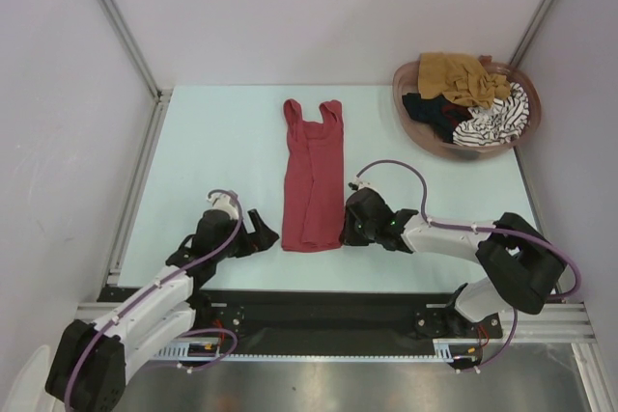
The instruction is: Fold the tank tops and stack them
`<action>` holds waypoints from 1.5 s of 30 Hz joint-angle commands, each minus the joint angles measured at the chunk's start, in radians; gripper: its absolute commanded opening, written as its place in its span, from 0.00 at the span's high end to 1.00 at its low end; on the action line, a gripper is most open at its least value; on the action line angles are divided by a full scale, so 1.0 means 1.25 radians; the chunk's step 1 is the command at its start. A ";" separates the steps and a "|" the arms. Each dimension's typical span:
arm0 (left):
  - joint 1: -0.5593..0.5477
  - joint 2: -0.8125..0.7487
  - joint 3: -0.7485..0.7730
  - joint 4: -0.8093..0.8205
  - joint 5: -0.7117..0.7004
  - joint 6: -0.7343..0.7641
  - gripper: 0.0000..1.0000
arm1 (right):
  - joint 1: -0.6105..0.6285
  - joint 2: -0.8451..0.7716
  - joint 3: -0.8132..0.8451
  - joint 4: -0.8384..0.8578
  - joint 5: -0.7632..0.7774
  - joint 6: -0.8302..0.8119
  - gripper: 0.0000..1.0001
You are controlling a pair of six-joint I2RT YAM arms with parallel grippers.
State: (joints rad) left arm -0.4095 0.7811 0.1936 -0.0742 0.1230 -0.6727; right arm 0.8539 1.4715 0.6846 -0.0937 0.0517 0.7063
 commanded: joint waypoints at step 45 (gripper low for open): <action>-0.176 0.325 0.094 0.007 -0.025 -0.058 0.63 | -0.035 -0.045 -0.083 0.129 -0.076 0.019 0.70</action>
State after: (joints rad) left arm -0.6178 1.1843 0.3477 0.0307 0.1005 -0.7368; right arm 0.8139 1.4109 0.5648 0.0360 -0.0395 0.7441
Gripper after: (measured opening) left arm 0.358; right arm 0.304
